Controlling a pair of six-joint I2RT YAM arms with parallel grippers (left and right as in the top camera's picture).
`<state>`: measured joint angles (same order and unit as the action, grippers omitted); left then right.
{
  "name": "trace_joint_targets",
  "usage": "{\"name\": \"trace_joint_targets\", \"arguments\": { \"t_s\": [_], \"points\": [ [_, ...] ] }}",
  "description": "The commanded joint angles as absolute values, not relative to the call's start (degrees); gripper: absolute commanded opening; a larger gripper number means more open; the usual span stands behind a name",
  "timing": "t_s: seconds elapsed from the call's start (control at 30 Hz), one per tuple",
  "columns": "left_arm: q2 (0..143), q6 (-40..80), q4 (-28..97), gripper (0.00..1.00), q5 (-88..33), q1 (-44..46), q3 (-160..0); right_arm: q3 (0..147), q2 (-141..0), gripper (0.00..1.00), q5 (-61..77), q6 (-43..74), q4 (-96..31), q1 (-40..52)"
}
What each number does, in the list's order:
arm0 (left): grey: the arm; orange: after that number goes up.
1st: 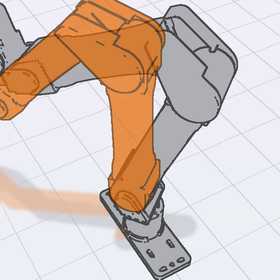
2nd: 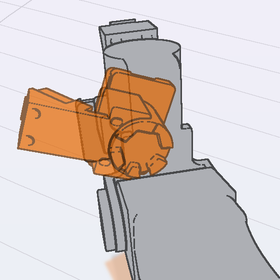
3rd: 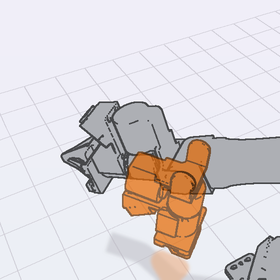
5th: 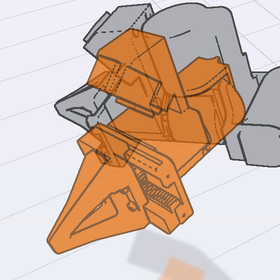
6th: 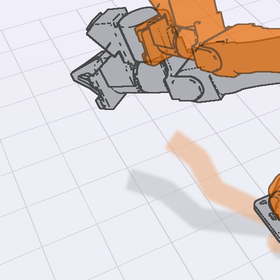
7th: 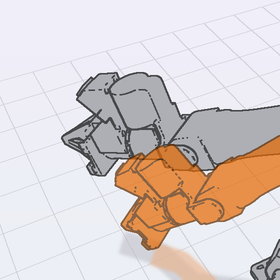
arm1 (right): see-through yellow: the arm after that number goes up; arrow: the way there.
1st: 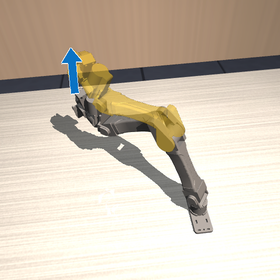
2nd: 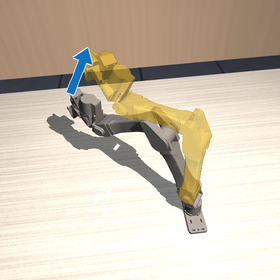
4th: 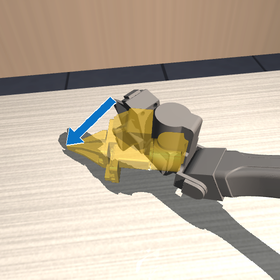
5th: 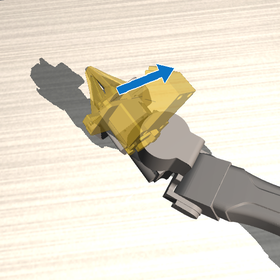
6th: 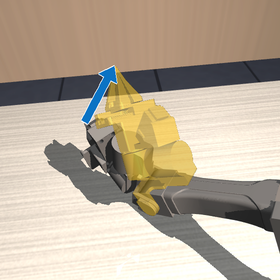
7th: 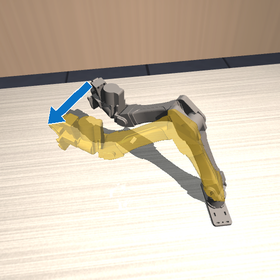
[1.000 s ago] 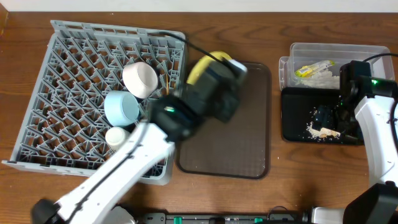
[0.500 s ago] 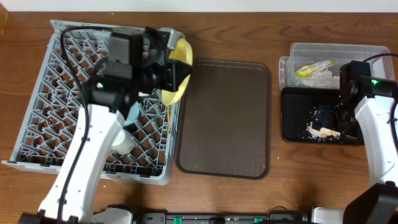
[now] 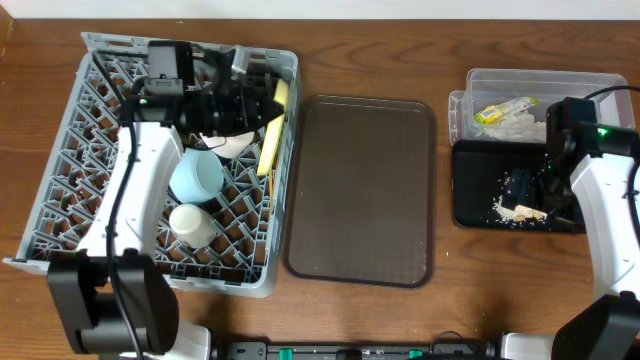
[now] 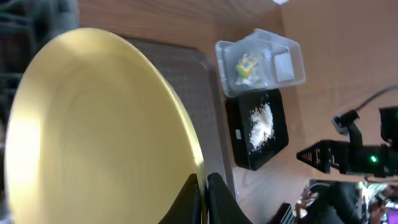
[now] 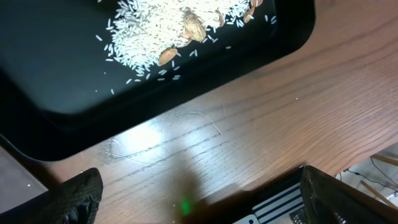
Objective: Sort waste into correct bins and load items into the dishwasher
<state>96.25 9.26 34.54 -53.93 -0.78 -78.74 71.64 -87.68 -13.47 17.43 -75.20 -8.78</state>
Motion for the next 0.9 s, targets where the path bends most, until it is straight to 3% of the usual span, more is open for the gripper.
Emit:
{"name": "trace_joint_targets", "arguments": {
  "t_s": [0.0, 0.1, 0.27, 0.67, 0.87],
  "points": [
    [96.66, 9.89, 34.70, 0.11, -55.83, -2.63, -78.98, 72.16, -86.56, 0.99, -13.41, 18.35, -75.20, -9.08],
    [96.51, 9.72, 34.94, 0.48, -54.26, -3.75, -79.00, 72.16, -86.56, 0.99, -12.99, 18.37, -75.13, -9.08],
    [94.87, 9.19, 37.87, 0.78, -41.78, -4.45, -79.00, 72.16, -86.56, 0.99, -6.63, 15.94, -73.49, -9.06],
    [81.56, 7.60, 44.97, 0.87, -18.74, -4.43, -79.00, 72.16, -86.56, 0.99, 19.97, 0.54, -56.97, -4.60],
    [80.62, 7.81, 55.53, 0.92, -7.84, -4.43, -78.98, 72.16, -86.59, 0.99, 18.57, -2.66, -45.98, 3.25]
  ]
}}
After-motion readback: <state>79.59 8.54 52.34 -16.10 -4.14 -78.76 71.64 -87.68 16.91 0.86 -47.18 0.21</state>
